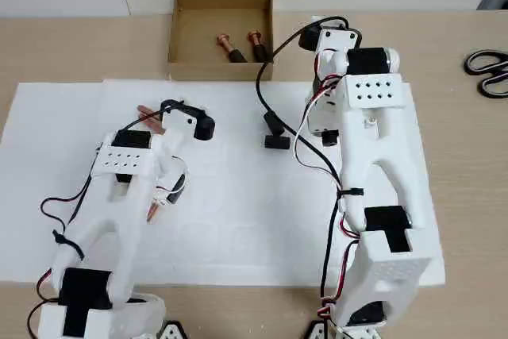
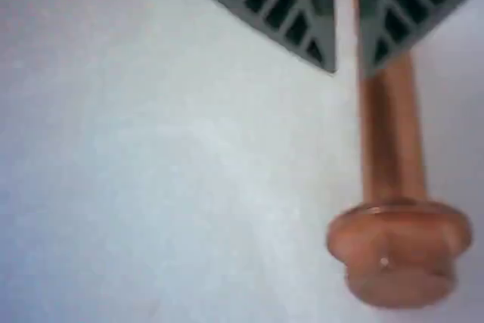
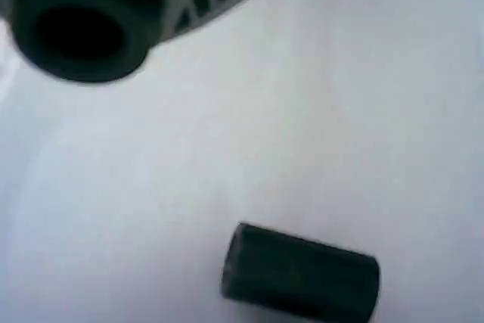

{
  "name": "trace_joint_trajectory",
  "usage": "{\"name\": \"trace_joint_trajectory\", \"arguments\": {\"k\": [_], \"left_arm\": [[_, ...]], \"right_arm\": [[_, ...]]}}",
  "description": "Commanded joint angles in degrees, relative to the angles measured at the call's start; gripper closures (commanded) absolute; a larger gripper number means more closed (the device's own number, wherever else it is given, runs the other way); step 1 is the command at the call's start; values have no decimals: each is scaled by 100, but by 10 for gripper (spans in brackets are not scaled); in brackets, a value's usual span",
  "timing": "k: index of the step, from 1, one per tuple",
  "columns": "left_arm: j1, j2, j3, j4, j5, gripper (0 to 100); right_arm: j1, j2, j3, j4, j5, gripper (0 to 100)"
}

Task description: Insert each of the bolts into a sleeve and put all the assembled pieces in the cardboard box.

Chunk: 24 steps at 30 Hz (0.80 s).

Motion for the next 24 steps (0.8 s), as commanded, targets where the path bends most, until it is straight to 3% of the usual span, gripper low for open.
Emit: {"name": "trace_joint_trajectory", "arguments": {"k": [1, 10, 16, 24], "left_arm": [[0, -229, -40, -35, 0, 991], [-44, -255, -813, 334, 404, 876], [-123, -220, -611, -237, 431, 877], [-431, -211, -523, -316, 396, 877]], "right_arm": [[-4, -356, -26, -57, 53, 963], [-4, -356, -26, -57, 53, 963], [-4, -356, -26, -48, 53, 963], [-4, -356, -26, -57, 53, 963]]}}
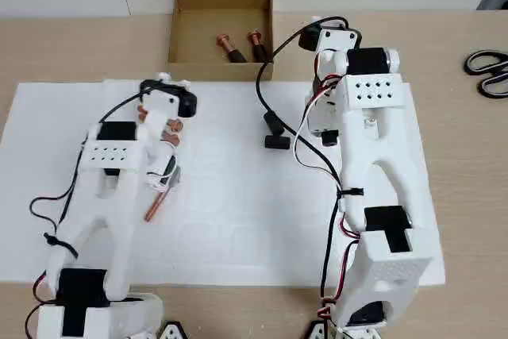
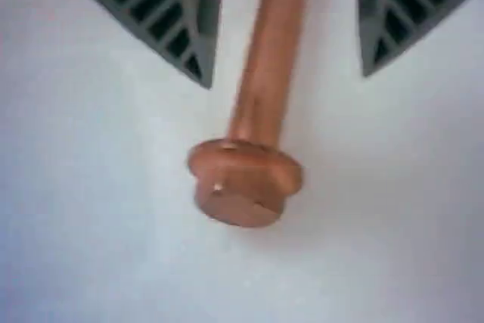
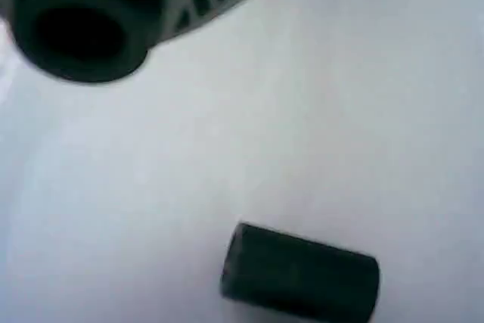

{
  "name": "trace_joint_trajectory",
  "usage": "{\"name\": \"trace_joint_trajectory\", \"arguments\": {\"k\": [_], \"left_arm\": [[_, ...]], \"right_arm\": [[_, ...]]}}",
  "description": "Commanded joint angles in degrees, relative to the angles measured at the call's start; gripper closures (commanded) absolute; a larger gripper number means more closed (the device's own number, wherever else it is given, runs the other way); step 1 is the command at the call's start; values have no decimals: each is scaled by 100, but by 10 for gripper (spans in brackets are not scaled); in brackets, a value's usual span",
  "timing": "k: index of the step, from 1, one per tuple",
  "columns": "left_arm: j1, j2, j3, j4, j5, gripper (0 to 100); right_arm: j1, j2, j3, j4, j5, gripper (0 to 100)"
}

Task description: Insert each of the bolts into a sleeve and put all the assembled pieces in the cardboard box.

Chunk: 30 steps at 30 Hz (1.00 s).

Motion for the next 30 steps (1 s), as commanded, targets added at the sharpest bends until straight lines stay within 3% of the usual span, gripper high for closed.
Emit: {"name": "trace_joint_trajectory", "arguments": {"k": [1, 9, 30], "left_arm": [[-44, -202, -13, -105, -35, 877], [-35, 765, -338, -62, 62, 878], [-9, 1582, -840, -132, 325, 878]], "right_arm": [[-4, -356, -26, -57, 53, 963], [-4, -356, -26, -48, 53, 963], [-4, -356, -26, -57, 53, 963]]}}
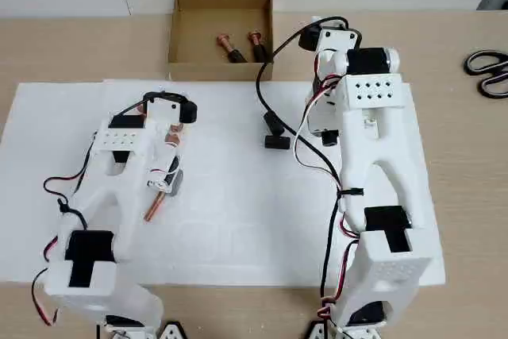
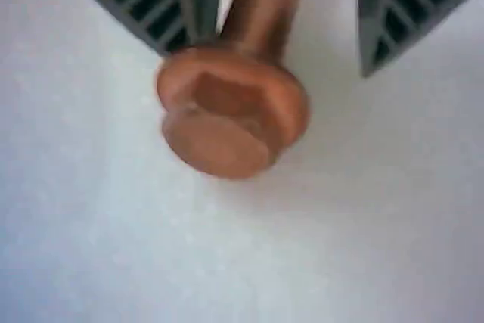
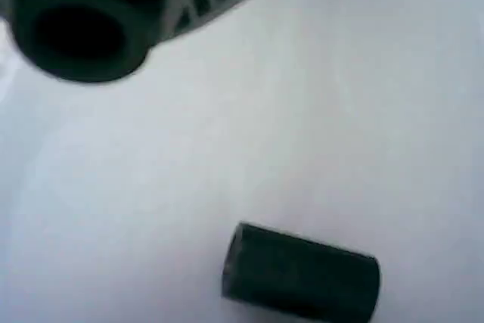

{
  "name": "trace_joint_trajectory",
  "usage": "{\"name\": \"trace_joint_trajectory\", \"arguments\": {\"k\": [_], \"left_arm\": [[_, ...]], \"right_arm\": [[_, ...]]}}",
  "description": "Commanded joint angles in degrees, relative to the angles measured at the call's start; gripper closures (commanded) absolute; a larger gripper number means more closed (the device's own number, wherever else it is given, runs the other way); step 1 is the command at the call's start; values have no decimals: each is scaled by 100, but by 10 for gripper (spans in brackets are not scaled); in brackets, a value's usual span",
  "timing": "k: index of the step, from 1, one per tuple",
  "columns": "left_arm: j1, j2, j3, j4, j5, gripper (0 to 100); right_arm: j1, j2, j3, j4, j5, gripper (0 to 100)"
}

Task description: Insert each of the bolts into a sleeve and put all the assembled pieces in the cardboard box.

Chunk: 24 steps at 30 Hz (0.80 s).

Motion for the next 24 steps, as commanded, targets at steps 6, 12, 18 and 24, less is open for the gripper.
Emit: {"name": "trace_joint_trajectory", "arguments": {"k": [6, 12, 18, 24], "left_arm": [[35, 26, -286, -79, 70, 909], [475, -70, -295, 176, 202, 994], [642, -185, -295, 220, 229, 994], [642, -967, -620, 809, 229, 994]], "right_arm": [[-4, -356, -26, -48, 53, 963], [-4, -356, -26, -57, 53, 963], [-4, -356, -26, -57, 53, 963], [-4, -400, -53, -57, 53, 963]]}}
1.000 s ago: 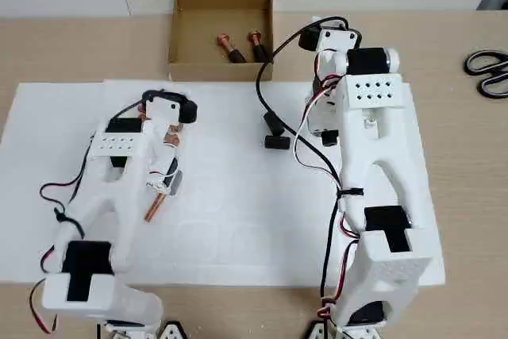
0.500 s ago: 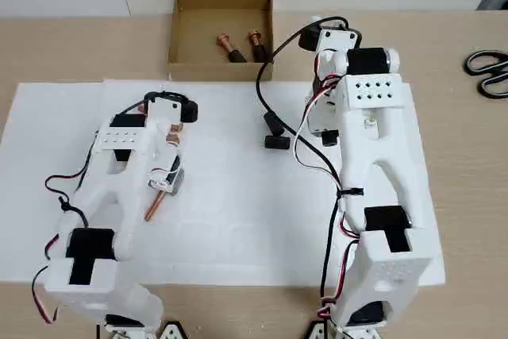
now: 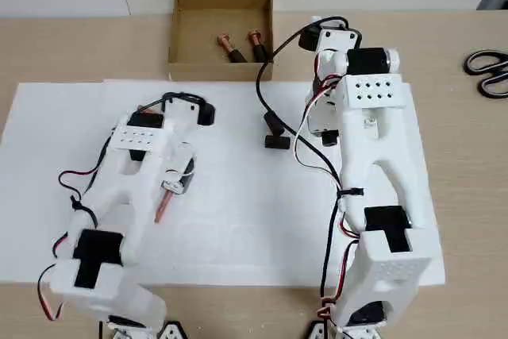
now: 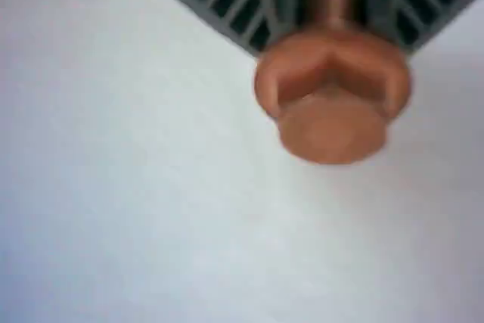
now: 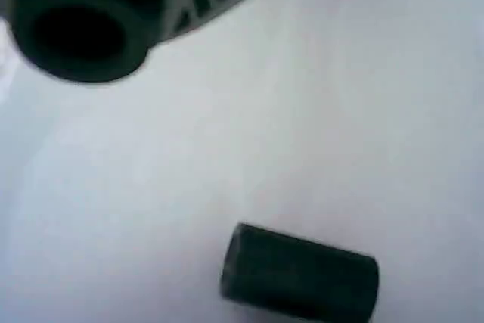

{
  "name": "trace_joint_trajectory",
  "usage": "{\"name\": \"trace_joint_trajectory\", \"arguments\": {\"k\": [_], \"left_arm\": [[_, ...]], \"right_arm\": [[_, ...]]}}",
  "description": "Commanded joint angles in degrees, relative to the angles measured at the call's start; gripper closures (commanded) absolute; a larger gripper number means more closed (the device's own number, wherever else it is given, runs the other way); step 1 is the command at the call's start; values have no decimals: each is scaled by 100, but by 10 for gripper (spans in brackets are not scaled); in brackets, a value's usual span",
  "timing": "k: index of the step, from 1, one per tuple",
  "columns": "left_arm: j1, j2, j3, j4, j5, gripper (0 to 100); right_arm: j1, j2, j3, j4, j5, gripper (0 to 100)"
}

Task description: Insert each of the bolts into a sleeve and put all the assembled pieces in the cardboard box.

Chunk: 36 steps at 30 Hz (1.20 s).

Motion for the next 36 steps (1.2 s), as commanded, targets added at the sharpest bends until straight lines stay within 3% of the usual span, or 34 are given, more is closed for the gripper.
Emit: {"name": "trace_joint_trajectory", "arguments": {"k": [1, 6, 10, 15, 21, 26, 36], "left_arm": [[35, -818, -558, 484, 70, 994], [-9, -1820, -1077, 1468, 70, 994], [18, -2664, -1103, 1591, 70, 994], [44, -3578, -1103, 1512, 404, 994], [44, -4114, -857, 580, 1749, 994], [158, -4149, -664, 404, 2602, 994], [862, -4193, -637, 246, 2752, 994]], "right_arm": [[-4, -409, -62, -57, 53, 963], [-13, -690, -70, -22, 53, 966], [-4, -1393, -62, -13, 53, 966], [-13, -2519, 18, -13, 53, 967], [-13, -3758, 853, -48, 44, 967], [-13, -4629, 1705, -75, 26, 967], [-1147, -6062, 3754, -1437, 35, 967]]}}
